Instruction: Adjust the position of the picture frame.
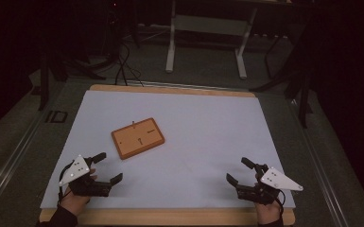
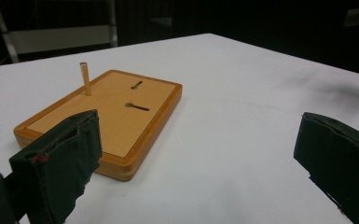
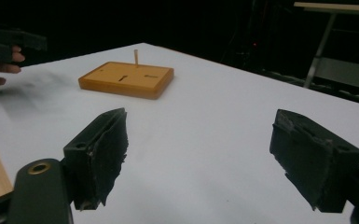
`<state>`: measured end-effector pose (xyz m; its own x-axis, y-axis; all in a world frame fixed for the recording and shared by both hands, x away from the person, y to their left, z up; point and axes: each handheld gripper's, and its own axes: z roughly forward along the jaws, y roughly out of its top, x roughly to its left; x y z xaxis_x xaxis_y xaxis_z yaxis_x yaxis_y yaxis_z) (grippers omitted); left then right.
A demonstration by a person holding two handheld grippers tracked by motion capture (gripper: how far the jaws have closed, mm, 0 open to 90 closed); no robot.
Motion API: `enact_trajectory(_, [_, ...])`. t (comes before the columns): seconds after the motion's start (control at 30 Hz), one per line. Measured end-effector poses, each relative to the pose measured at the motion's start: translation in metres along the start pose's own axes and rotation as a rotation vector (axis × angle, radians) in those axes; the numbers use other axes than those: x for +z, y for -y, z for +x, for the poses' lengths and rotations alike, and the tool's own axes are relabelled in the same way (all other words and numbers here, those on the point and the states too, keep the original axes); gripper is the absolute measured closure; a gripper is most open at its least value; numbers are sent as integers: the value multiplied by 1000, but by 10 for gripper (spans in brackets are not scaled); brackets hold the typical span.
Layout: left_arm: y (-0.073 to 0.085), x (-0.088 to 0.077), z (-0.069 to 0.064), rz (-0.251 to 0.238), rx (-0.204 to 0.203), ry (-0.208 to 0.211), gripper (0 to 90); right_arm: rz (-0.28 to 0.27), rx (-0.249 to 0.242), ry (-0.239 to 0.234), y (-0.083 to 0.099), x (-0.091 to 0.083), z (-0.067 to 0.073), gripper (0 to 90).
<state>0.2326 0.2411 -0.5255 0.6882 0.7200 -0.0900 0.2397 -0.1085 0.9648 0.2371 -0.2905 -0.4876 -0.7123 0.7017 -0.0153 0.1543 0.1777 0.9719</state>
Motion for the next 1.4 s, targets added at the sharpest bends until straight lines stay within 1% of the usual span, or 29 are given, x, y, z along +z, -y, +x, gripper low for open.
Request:
enact_trajectory(0.03, [0, 0, 0, 3, 2, 2, 14, 3, -2, 4, 0, 1, 0, 186])
enact_trajectory(0.1, [0, 0, -1, 15, 7, 0, 14, 14, -16, 34, 0, 1, 1, 186])
enact_trajectory(0.13, [0, 0, -1, 15, 7, 0, 15, 14, -16, 34, 0, 1, 1, 186])
enact_trajectory(0.17, [-1, 0, -2, 21, 22, -7, 17, 0, 4, 19, 0, 0, 0, 186])
enact_trajectory(0.2, [-1, -1, -1, 16, 33, -9, 23, -3, 10, 16, 0, 0, 0, 186])
enact_trajectory(0.3, [-2, -3, -2, 12, 40, -13, 26, -3, 4, 29, 0, 1, 1, 185])
enact_trajectory(0.33, [-3, -4, -2, 14, 30, -10, 26, -2, 2, 25, 0, 1, 1, 178])
enact_trajectory(0.4, [-5, -6, -2, 21, -16, 8, 26, -5, 1, 20, -1, 1, 3, 176])
enact_trajectory(0.43, [-7, -6, -2, 31, -31, 14, 27, -7, -6, 19, -1, 2, 4, 171])
enact_trajectory(0.53, [-12, -9, -5, 16, -67, 27, 26, -16, -22, 16, -2, 1, 6, 171])
enact_trajectory(0.6, [-17, -11, -6, 21, -94, 43, 26, -24, -23, 5, -3, 1, 7, 171])
enact_trajectory(0.63, [-19, -11, -7, 21, -100, 48, 26, -26, -26, 3, -3, 2, 8, 171])
enact_trajectory(0.67, [-20, -12, -7, 23, -105, 63, 26, -27, -28, 1, -3, 2, 8, 171])
enact_trajectory(0.7, [-21, -12, -8, 33, -103, 80, 27, -26, -28, 2, -3, 2, 8, 171])
enact_trajectory(0.73, [-21, -12, -8, 31, -93, 99, 26, -23, -23, -8, -3, 3, 8, 167])
enact_trajectory(0.77, [-22, -12, -8, 36, -87, 98, 25, -23, -17, -17, -3, 3, 8, 145])
enact_trajectory(0.83, [-24, -10, -7, 47, -82, 96, 25, -19, -12, -36, -3, 4, 9, 132])
enact_trajectory(0.87, [-25, -9, -6, 49, -86, 94, 25, -15, -13, -38, -3, 5, 10, 127])
enact_trajectory(0.9, [-27, -8, -5, 57, -80, 82, 25, -13, -17, -35, -3, 6, 10, 123])
enact_trajectory(0.93, [-28, -8, -3, 61, -74, 74, 25, -11, -19, -44, -3, 7, 11, 117])
enact_trajectory(0.97, [-29, -7, -1, 65, -81, 75, 25, -9, -26, -47, -3, 8, 11, 111])
enact_trajectory(1.03, [-32, -4, 3, 70, -79, 62, 25, 1, -32, -41, -2, 10, 12, 111])
enact_trajectory(1.07, [-33, -3, 5, 81, -76, 61, 26, 4, -31, -43, -2, 11, 13, 110])
enact_trajectory(1.1, [-34, -1, 6, 84, -70, 49, 26, 5, -33, -37, -2, 11, 13, 109])
enact_trajectory(1.17, [-37, 2, 10, 94, -69, 46, 29, 9, -30, -39, -2, 12, 13, 107])
enact_trajectory(1.23, [-40, 5, 13, 104, -63, 41, 29, 5, -35, -27, -1, 12, 13, 107])
enact_trajectory(1.33, [-45, 11, 19, 121, -68, 33, 28, 10, -30, -21, -1, 12, 13, 106])
enact_trajectory(1.37, [-47, 13, 21, 128, -64, 26, 28, 11, -31, -21, -1, 12, 12, 106])
enact_trajectory(1.4, [-49, 16, 24, 136, -60, 28, 28, 12, -31, -20, -1, 13, 13, 106])
